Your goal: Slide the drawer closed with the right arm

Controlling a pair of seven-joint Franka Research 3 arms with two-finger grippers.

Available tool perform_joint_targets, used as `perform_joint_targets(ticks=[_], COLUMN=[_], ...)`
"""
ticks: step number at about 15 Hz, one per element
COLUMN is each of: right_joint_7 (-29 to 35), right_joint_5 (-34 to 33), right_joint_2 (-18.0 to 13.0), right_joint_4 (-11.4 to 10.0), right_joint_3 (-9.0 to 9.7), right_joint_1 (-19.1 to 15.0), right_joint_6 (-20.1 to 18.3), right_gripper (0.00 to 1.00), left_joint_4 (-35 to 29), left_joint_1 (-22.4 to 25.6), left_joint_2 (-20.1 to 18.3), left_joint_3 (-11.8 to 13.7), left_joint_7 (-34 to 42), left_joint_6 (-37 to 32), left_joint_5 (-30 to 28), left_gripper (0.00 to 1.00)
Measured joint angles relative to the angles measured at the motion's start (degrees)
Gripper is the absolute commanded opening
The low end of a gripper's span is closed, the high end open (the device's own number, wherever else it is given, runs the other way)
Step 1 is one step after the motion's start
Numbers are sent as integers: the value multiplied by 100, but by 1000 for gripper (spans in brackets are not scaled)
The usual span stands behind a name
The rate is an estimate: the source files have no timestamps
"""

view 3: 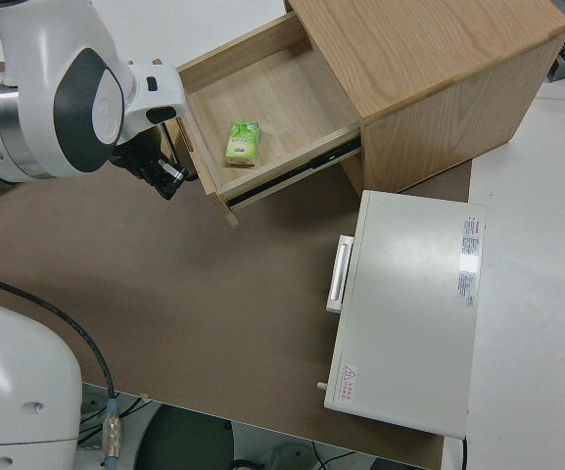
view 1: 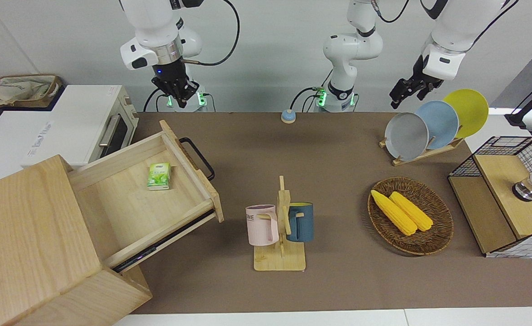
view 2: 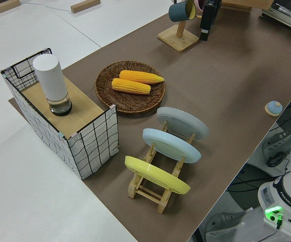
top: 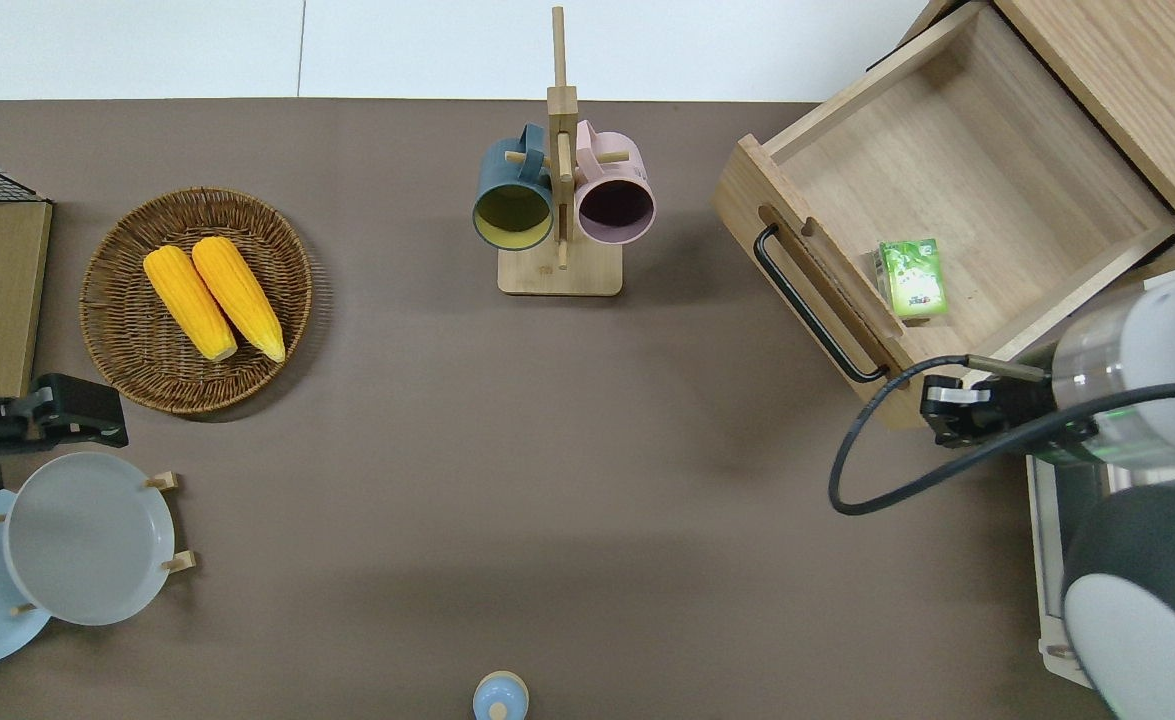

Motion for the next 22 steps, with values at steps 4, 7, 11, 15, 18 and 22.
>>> perform_joint_targets(ticks=[4,7,11,15,18,22], right_joint_7=[1079,1700,2519,2989,3081,3444], right_joint_5=[52,138,224,235,237,239], right_joint_2=[-147,-175,-176,-160,-109,105], right_joint_4=[2,2,-159,-730,-1234,-1358], right_joint_3=[221,280,535,692,693,685], right_joint_1=[222,475,626,728,761,761], right_joint_6=[-112,-109,342,1163,1892,2435], right_gripper=[6,0,0,0,0,0], left_joint_4=[0,0,0,0,0,0], left_joint_1=[0,0,0,0,0,0], left_joint_2=[0,0,0,0,0,0], left_joint_3=[0,0,0,0,0,0], left_joint_7=[0,0,0,0,0,0], left_joint_6=[0,0,0,0,0,0], left_joint_5=[0,0,0,0,0,0], left_gripper=[993,993,993,993,993,993])
